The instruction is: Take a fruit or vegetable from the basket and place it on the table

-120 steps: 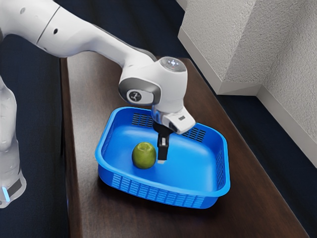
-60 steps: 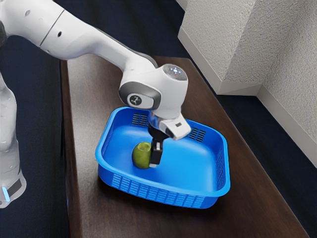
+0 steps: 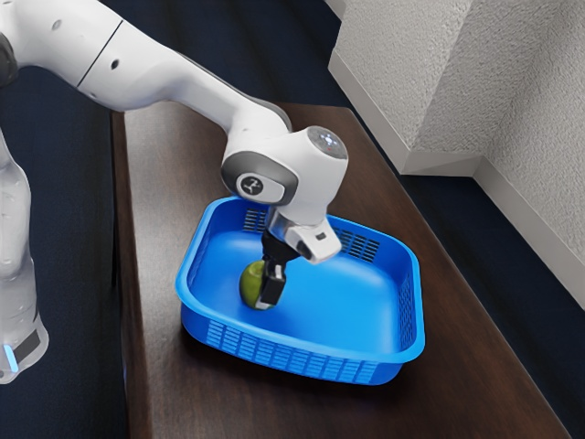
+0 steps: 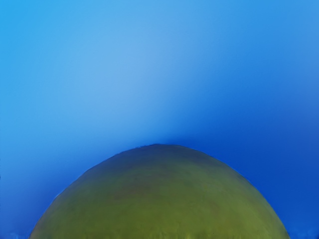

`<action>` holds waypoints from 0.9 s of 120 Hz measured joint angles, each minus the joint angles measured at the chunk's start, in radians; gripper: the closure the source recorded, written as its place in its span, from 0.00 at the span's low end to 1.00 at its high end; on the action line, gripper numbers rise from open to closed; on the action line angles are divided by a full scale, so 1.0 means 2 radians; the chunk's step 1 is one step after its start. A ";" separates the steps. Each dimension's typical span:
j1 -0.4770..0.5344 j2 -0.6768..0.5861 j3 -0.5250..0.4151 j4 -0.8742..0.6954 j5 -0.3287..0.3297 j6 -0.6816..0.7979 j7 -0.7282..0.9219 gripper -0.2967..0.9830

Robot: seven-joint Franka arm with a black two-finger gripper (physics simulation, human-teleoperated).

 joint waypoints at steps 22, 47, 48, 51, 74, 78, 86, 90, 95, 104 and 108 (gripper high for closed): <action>0.000 0.000 0.001 0.000 0.000 -0.016 -0.001 0.27; 0.000 -0.002 0.000 0.003 0.006 -0.022 -0.004 0.46; 0.000 -0.002 0.000 0.004 0.006 -0.022 -0.004 0.47; 0.000 -0.003 0.000 0.005 0.008 -0.023 -0.005 0.49; -0.001 -0.007 -0.003 0.048 0.022 -0.034 -0.009 0.50; -0.001 -0.007 -0.004 0.061 0.026 -0.039 -0.009 0.50; -0.001 -0.008 -0.005 0.086 0.033 -0.053 -0.010 0.50; -0.001 -0.008 -0.005 0.098 0.036 -0.059 -0.010 0.50; -0.002 -0.008 -0.004 0.113 0.041 -0.069 -0.011 0.50; -0.003 -0.008 0.009 0.142 0.053 -0.091 -0.011 0.50; -0.002 -0.008 0.018 0.151 0.059 -0.099 -0.011 0.50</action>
